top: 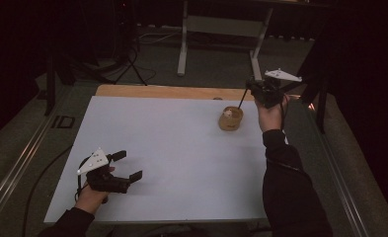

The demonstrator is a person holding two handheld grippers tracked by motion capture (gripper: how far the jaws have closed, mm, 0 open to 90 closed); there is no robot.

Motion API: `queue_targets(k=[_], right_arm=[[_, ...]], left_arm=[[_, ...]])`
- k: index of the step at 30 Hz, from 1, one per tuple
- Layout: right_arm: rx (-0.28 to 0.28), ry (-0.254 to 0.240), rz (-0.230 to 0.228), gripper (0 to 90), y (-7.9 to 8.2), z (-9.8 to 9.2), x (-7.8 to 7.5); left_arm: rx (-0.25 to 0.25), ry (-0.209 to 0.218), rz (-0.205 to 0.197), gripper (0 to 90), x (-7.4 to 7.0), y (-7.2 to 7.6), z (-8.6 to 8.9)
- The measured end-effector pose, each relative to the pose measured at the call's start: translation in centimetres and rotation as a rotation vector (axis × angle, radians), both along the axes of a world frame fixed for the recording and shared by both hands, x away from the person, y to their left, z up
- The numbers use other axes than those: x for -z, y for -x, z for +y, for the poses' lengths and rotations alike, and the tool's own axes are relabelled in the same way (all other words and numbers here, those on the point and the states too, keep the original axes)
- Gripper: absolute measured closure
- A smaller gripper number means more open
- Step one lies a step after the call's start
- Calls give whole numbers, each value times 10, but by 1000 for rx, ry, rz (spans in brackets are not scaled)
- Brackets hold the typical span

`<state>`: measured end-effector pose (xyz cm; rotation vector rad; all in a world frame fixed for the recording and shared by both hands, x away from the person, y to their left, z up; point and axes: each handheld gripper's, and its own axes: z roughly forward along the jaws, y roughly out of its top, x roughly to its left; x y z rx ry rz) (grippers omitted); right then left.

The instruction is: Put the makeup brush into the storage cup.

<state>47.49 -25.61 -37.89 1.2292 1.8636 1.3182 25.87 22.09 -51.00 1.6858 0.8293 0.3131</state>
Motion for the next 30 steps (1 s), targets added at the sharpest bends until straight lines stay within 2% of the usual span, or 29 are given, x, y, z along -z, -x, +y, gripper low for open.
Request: queue_targets(k=[5, 6, 9, 15, 22, 23, 24, 27, 30], right_arm=[[12, 7, 21, 855, -5, 2, 12], [20, 11, 36, 855, -8, 3, 19], [24, 8, 65, 855, -12, 4, 29], [33, 18, 98, 855, -16, 6, 48], [34, 20, 143, 849, -20, 6, 58], [37, 21, 154, 832, -20, 7, 58], [33, 11, 164, 722, -20, 6, 58], [28, -13, 170, 490, -19, 5, 53], [18, -13, 168, 352, -15, 5, 48]], left_arm=[[-5, 3, 2, 2, 0, 0, 0], [-7, 7, 5, 2, 0, 0, 0], [-6, 14, 6, 2, 0, 0, 1], [1, 13, 7, 2, 0, -1, 1], [-3, 17, 12, 2, 1, -1, 1], [-13, 15, 12, 2, 1, -1, 1], [-17, 15, 12, 2, 1, -1, 1], [-21, 24, 16, 2, 1, -1, 2], [-17, 24, 17, 2, 1, -1, 2]])
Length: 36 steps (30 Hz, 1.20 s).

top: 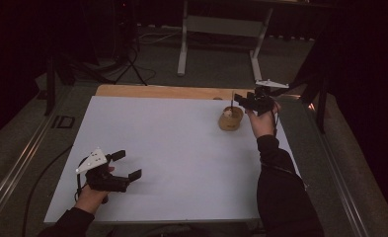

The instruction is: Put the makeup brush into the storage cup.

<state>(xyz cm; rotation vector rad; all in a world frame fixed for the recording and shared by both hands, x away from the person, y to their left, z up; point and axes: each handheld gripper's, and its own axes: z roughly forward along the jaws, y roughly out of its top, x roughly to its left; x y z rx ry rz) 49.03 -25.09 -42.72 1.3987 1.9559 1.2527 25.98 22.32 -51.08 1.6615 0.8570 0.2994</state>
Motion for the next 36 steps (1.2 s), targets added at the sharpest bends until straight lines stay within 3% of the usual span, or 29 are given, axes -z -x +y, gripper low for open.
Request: queue_targets(k=[3, 6, 17, 24, 29, 30, 33, 36], right_arm=[[-21, -9, 5, 163, 5, 0, -5], [-60, -18, 2, 86, 13, 2, -8], [-161, -64, -93, 83, 65, 9, -15], [-211, -78, -101, 83, 98, 17, -9], [-245, -43, -96, 84, 115, 20, -5], [-241, -47, -102, 84, 119, 19, -4], [-304, -110, -63, 137, 125, 17, 1], [-317, -78, -97, 134, 135, 20, 7]], left_arm=[[7, -1, 0, 1, 0, 0, -1], [12, -2, -4, 1, -1, 0, -2], [21, -1, -10, 1, -4, 3, -3], [22, -3, -16, 2, -5, 4, -3], [20, -7, -13, 1, -6, 4, -4], [22, -7, -12, 1, -6, 4, -4], [22, -6, -12, 1, -6, 4, -4], [25, -7, -11, 1, -6, 4, -4]])
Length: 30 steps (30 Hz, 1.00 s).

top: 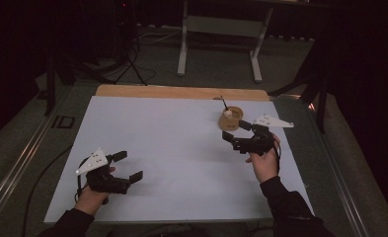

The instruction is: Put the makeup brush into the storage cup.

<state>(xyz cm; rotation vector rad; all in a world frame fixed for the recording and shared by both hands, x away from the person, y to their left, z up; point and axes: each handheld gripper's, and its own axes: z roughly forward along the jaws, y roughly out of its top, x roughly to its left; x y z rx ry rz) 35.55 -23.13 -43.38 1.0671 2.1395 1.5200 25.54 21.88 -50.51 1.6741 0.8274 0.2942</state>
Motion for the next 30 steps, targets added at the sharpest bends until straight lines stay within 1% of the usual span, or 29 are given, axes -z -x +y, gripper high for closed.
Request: queue_targets(k=[1, 2, 5, 6, 8, 10, 12, 15, 16, 19, 21, 23, 26, 28, 30], right_arm=[[2, 6, -8, 134, 3, 1, 2], [-7, 7, -5, 134, 5, 2, 5], [-29, 25, 21, 134, 12, 5, 13], [-36, 29, 19, 134, 16, 6, 16], [-39, 55, 6, 134, 23, 7, 20], [-49, 54, 8, 134, 28, 7, 24], [-56, 71, 14, 134, 33, 7, 28], [-78, 72, 28, 134, 38, 4, 31], [-83, 63, 35, 135, 39, 3, 32], [-79, 73, 44, 137, 43, 0, 38], [-68, 91, 46, 136, 46, -1, 41], [-72, 95, 53, 137, 48, -3, 43], [-64, 92, 52, 136, 51, -6, 44], [-56, 105, 48, 136, 52, -8, 46], [-57, 110, 63, 135, 51, -11, 50]], left_arm=[[1, -2, 1, 1, 0, 0, 0], [1, -1, 1, 1, 0, 0, 0], [3, -1, 0, 1, 0, 0, 0], [4, -1, 1, 1, 0, 0, 0], [5, -1, 1, 1, 0, 0, 1], [6, -5, 1, 1, 0, 1, 0], [9, -4, 1, 1, 0, 1, 0], [15, -12, -2, 1, 0, 1, -1], [17, -13, -3, 1, 0, 1, -1], [18, -12, -2, 1, 0, 1, -1], [19, -7, -1, 1, 1, 1, -1], [23, -9, -1, 1, 1, 1, -1], [28, -15, 0, 1, 1, 1, -2], [31, -15, 2, 1, 2, 1, -2], [32, -15, 0, 1, 2, 1, -2]])
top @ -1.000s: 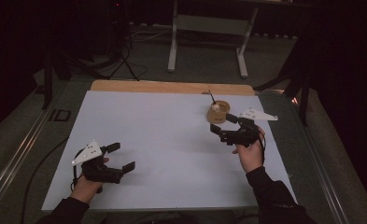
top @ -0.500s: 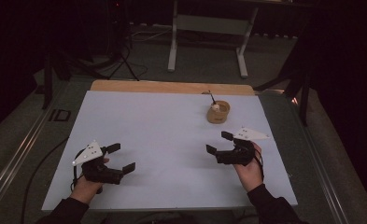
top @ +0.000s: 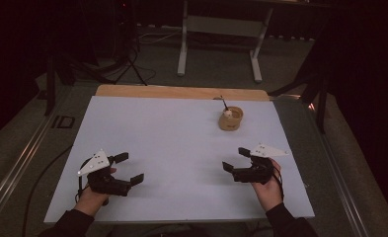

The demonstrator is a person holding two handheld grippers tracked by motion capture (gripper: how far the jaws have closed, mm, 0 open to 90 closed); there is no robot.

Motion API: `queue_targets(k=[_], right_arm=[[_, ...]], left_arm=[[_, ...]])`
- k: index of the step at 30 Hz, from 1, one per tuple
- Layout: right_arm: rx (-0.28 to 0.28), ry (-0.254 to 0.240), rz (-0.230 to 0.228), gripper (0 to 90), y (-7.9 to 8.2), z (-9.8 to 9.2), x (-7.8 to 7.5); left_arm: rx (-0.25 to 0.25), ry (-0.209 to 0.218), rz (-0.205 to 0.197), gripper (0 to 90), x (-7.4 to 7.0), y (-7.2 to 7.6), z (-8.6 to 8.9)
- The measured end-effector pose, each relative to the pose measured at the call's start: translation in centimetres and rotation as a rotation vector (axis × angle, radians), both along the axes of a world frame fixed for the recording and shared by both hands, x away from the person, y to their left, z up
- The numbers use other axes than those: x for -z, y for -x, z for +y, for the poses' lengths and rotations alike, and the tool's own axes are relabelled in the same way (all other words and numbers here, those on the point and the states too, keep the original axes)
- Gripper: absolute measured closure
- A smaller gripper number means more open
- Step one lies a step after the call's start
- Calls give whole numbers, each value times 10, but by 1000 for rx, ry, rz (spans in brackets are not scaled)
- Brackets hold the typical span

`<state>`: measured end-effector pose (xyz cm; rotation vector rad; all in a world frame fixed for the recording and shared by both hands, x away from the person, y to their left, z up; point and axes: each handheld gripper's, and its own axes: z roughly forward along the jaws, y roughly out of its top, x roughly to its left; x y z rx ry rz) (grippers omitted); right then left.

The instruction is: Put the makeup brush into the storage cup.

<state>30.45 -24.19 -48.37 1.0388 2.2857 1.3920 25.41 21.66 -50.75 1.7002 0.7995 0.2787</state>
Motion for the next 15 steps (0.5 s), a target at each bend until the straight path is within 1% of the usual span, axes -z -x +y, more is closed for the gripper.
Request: queue_targets(k=[2, 3, 6, 9, 12, 15], right_arm=[[10, 13, -2, 133, -1, -2, 3], [9, 15, 5, 130, -1, -2, 4], [7, 20, 0, 130, -1, -3, 5], [10, 19, -7, 130, 0, -4, 4], [10, 15, -4, 130, -1, -4, 4], [13, 15, -2, 130, -1, -5, 5]], left_arm=[[0, -2, 0, 1, 0, 0, 0], [1, -4, -2, 1, 0, 0, -1], [6, -10, -1, 1, 1, 1, -2], [10, -12, 0, 1, 2, 1, -2], [13, -8, 0, 1, 2, 0, -3], [15, -14, -3, 2, 2, 1, -3]])
